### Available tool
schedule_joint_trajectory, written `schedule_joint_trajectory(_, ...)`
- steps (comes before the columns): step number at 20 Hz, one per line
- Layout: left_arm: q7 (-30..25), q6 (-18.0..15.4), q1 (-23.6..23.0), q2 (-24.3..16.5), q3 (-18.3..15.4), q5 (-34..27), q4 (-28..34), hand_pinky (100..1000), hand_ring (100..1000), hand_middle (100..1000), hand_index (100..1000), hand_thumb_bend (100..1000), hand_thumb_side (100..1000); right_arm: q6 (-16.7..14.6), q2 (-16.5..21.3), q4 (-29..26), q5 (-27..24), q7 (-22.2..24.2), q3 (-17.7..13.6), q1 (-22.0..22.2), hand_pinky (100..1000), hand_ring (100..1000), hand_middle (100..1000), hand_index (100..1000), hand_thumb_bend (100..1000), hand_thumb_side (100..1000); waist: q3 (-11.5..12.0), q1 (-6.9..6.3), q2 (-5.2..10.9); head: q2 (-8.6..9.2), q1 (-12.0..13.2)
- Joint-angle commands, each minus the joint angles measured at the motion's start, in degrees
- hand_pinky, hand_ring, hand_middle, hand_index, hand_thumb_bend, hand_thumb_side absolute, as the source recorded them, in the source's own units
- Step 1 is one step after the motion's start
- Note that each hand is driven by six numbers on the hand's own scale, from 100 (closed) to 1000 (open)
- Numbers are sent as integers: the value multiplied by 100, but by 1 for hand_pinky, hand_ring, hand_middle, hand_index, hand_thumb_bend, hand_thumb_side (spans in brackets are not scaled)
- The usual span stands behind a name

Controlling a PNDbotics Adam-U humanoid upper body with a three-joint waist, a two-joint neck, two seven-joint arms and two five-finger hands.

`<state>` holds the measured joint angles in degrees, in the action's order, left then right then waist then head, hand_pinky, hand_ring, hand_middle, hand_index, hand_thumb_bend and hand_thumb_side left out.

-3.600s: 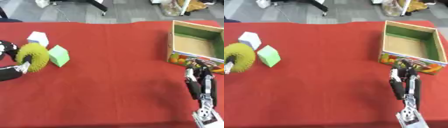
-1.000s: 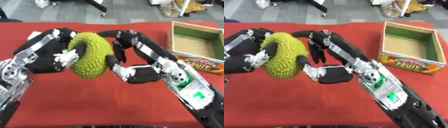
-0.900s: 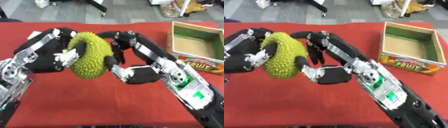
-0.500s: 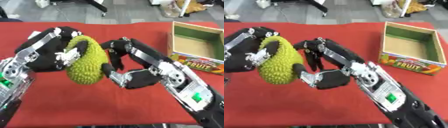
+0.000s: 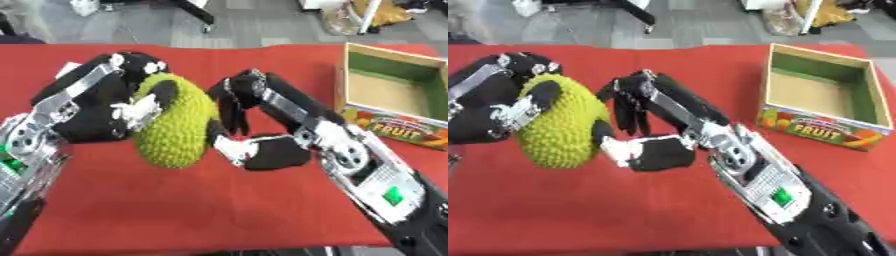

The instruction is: Pick up the objects with one hand, pass them to the other hand, and then place them into the box on the other side of the table.

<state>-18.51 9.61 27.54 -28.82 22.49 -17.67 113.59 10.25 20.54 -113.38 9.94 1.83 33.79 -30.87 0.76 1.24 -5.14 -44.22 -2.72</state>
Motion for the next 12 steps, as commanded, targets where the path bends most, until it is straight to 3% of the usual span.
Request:
schedule_joint_trajectory(1, -73, -33, 129, -46, 25, -26, 101, 713, 459, 401, 496, 100, 377, 192, 18, -122, -79, -395, 9, -122, 237, 361, 335, 350, 100, 360, 1, 63, 111, 10, -20)
schedule_joint_trajectory(10, -188, -92, 117, -58, 6, 14, 101, 736, 496, 450, 544, 100, 399, 199, -23, -122, -118, -779, 36, -139, 229, 353, 321, 316, 100, 306, -8, 63, 115, 10, -33)
schedule_joint_trajectory(12, -191, -118, 97, -78, -39, 50, 101, 754, 530, 492, 594, 100, 473, 163, -22, -122, -158, -797, 19, -134, 230, 353, 320, 311, 100, 294, -13, 65, 116, 10, -29)
